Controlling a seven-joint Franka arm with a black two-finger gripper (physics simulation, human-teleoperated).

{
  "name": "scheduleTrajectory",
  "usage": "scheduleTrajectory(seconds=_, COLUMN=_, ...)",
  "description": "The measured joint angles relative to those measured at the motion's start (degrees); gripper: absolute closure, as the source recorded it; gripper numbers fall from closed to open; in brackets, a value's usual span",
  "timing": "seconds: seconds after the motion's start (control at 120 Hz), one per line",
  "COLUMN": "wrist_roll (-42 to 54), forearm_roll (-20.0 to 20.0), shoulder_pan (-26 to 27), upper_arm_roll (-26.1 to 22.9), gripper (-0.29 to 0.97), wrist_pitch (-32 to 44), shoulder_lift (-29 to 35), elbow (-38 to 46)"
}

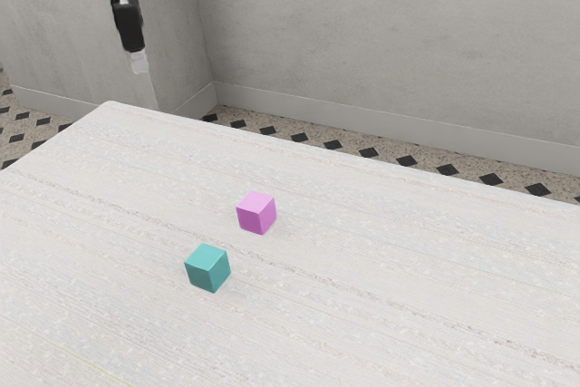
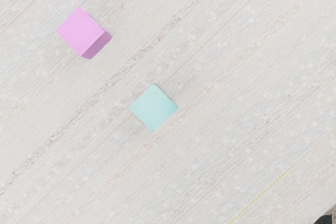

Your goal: Pick up the blue block with one arm, and put the blue block on the pink block with one arm

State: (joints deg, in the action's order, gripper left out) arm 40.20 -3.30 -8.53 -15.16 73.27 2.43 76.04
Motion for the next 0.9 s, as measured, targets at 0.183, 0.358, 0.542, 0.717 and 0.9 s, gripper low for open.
scheduleTrajectory(seconds=0.183, wrist_roll=3.5, forearm_roll=-0.4, shoulder_pan=1.4, upper_arm_roll=0.1, gripper=0.00, wrist_pitch=-0.6, shoulder_lift=0.5, elbow=2.8)
scheduleTrajectory(seconds=0.358, wrist_roll=15.7, forearm_roll=-1.6, shoulder_pan=-2.0, upper_arm_roll=3.2, gripper=0.00, wrist_pitch=8.4, shoulder_lift=10.6, elbow=27.1)
scheduleTrajectory(seconds=0.542, wrist_roll=29.2, forearm_roll=-2.3, shoulder_pan=-2.0, upper_arm_roll=3.7, gripper=0.00, wrist_pitch=16.2, shoulder_lift=11.4, elbow=36.4)
scheduleTrajectory(seconds=0.717, wrist_roll=39.6, forearm_roll=-0.4, shoulder_pan=-2.1, upper_arm_roll=6.0, gripper=0.00, wrist_pitch=33.3, shoulder_lift=11.9, elbow=50.1)
scheduleTrajectory(seconds=0.9, wrist_roll=48.3, forearm_roll=2.8, shoulder_pan=-3.1, upper_arm_roll=6.3, gripper=0.00, wrist_pitch=46.1, shoulder_lift=1.7, elbow=48.4)
